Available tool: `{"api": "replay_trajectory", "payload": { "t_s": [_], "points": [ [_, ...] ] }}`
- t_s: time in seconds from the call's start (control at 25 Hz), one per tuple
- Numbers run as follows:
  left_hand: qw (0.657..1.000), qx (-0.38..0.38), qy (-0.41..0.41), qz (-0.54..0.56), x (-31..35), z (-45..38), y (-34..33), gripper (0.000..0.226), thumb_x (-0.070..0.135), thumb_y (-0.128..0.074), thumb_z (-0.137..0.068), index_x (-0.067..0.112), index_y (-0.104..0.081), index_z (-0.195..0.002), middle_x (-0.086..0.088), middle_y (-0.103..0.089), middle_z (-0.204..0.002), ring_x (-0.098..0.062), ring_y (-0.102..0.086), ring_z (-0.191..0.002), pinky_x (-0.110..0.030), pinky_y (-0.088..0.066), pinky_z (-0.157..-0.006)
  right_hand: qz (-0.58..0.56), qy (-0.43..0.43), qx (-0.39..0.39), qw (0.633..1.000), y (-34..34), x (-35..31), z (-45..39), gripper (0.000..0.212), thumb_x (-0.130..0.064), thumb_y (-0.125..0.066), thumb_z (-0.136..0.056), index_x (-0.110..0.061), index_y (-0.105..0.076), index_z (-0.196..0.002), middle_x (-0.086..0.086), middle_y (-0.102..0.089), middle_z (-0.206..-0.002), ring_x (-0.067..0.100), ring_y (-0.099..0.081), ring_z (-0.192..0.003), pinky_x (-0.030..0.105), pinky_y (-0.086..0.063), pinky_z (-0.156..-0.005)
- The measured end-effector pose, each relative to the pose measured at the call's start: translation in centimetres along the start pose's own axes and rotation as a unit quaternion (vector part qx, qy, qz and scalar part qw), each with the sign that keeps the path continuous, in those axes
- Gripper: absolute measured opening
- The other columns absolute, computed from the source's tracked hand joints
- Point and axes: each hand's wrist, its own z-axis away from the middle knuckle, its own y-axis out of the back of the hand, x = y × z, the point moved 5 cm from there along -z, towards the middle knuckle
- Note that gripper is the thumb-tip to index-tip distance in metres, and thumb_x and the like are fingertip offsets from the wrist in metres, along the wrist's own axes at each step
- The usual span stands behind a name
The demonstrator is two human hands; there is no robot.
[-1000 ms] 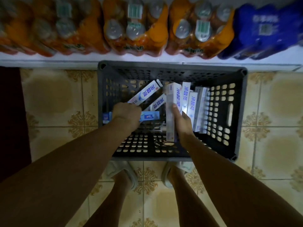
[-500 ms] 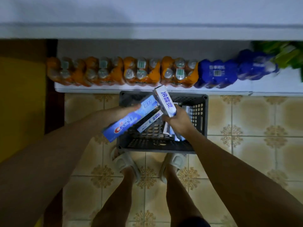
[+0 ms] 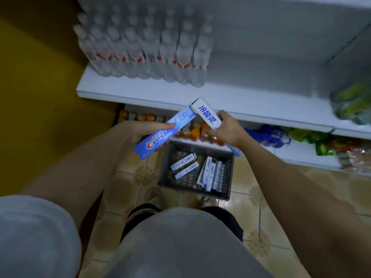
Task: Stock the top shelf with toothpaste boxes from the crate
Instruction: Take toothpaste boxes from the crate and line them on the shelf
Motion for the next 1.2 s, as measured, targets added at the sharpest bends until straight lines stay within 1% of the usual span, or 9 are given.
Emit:
{"api": "replay_trajectory", "payload": {
  "t_s": [0.08,0.24,0.32,0.56,0.72,0.84,1.0,1.08,1.2],
  "points": [
    [0.997,-0.037,-0.068,-0.025,3.6,5.7,-1.6,0.043,0.047,-0.072,-0.082,0.014,-0.059,-0.107,-0.007,-0.061,-0.082,-0.018,-0.057,-0.065,-0.028,-0.052,-0.059,0.028,0.027,0.007,0.999,3.5,-2.4,0.3,0.045,-0.035,-0.074,-0.077,-0.017,-0.046,-0.108,0.001,-0.064,-0.094,0.017,-0.060,-0.066,0.030,-0.047,-0.054],
    [0.984,-0.034,-0.124,-0.120,7.5,12.3,0.0,0.078,0.052,-0.092,-0.047,0.014,-0.062,-0.108,-0.008,-0.069,-0.085,-0.019,-0.066,-0.072,-0.031,-0.054,-0.063,0.079,0.073,0.013,0.994,9.1,-7.2,0.2,0.045,-0.035,-0.076,-0.076,-0.016,-0.048,-0.106,0.003,-0.066,-0.101,0.025,-0.063,-0.083,0.037,-0.051,-0.072],
    [0.979,-0.018,-0.133,-0.154,8.7,14.1,1.6,0.089,0.057,-0.093,-0.036,0.018,-0.063,-0.111,-0.007,-0.071,-0.091,-0.020,-0.067,-0.078,-0.033,-0.054,-0.068,0.100,0.091,0.006,0.991,11.3,-9.7,0.3,0.043,-0.035,-0.077,-0.075,-0.017,-0.051,-0.104,0.003,-0.065,-0.099,0.022,-0.062,-0.079,0.034,-0.050,-0.069],
    [0.970,0.037,-0.192,-0.143,13.1,22.6,5.6,0.043,0.019,-0.074,-0.084,0.022,-0.058,-0.124,-0.005,-0.071,-0.100,-0.017,-0.067,-0.078,-0.029,-0.056,-0.068,0.155,0.160,0.034,0.974,16.3,-18.2,3.0,0.043,-0.037,-0.078,-0.075,-0.021,-0.053,-0.106,-0.002,-0.064,-0.101,0.020,-0.061,-0.086,0.031,-0.046,-0.072],
    [0.953,0.091,-0.240,-0.159,14.9,28.7,8.7,0.048,0.030,-0.081,-0.078,0.023,-0.059,-0.120,-0.009,-0.070,-0.096,-0.021,-0.064,-0.077,-0.032,-0.055,-0.067,0.156,0.188,0.064,0.968,17.9,-23.7,5.6,0.055,-0.052,-0.078,-0.070,-0.023,-0.050,-0.107,-0.005,-0.064,-0.101,0.017,-0.063,-0.084,0.034,-0.051,-0.073],
    [0.941,0.116,-0.263,-0.179,15.9,33.4,11.6,0.058,0.038,-0.083,-0.074,0.023,-0.055,-0.122,-0.013,-0.071,-0.100,-0.026,-0.063,-0.082,-0.040,-0.053,-0.076,0.128,0.198,0.082,0.968,18.9,-27.4,7.9,0.061,-0.064,-0.074,-0.070,-0.023,-0.049,-0.109,-0.005,-0.065,-0.090,0.014,-0.061,-0.065,0.031,-0.051,-0.063],
    [0.918,0.172,-0.287,-0.212,17.5,40.2,14.9,0.044,0.054,-0.061,-0.088,0.024,-0.057,-0.120,-0.012,-0.072,-0.109,-0.025,-0.067,-0.086,-0.041,-0.053,-0.082,0.054,0.206,0.103,0.972,20.6,-31.9,11.2,0.054,-0.063,-0.062,-0.082,-0.019,-0.049,-0.110,0.008,-0.069,-0.089,0.018,-0.063,-0.063,0.037,-0.056,-0.063],
    [0.910,0.178,-0.305,-0.216,18.0,43.3,15.7,0.043,0.054,-0.053,-0.094,0.020,-0.056,-0.120,-0.012,-0.073,-0.105,-0.025,-0.067,-0.083,-0.040,-0.054,-0.079,0.027,0.219,0.112,0.969,21.7,-34.2,12.8,0.051,-0.061,-0.057,-0.086,-0.017,-0.051,-0.111,0.012,-0.068,-0.090,0.020,-0.064,-0.064,0.039,-0.058,-0.064],
    [0.892,0.197,-0.329,-0.238,18.6,47.2,16.5,0.037,0.044,-0.067,-0.088,0.023,-0.061,-0.118,-0.013,-0.073,-0.106,-0.024,-0.068,-0.082,-0.037,-0.056,-0.075,0.061,0.240,0.129,0.960,23.8,-37.2,14.9,0.048,-0.062,-0.061,-0.083,-0.020,-0.054,-0.106,0.008,-0.068,-0.087,0.018,-0.065,-0.063,0.037,-0.056,-0.061]
  ]
}}
